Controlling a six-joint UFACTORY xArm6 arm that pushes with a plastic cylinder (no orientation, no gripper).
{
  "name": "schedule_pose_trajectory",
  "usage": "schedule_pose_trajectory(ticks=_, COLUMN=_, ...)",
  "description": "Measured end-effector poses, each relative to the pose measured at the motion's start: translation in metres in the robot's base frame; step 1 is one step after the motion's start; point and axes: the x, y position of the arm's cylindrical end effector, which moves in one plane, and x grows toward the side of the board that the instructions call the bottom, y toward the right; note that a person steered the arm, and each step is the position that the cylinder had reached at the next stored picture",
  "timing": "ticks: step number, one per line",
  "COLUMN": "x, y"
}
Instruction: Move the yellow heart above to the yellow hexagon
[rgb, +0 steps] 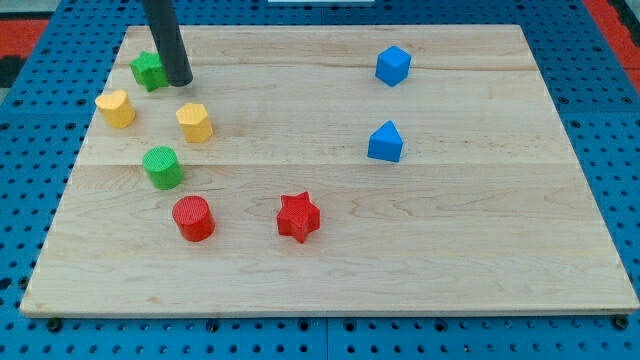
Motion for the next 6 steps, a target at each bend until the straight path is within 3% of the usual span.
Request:
schedule_pose_trajectory(ticks=3, x=0.095, y=-0.055)
schedule_pose_trajectory(ticks=4, x=0.087, y=-0.12)
schedule_pose_trajectory(ticks=6, x=0.017, y=-0.069)
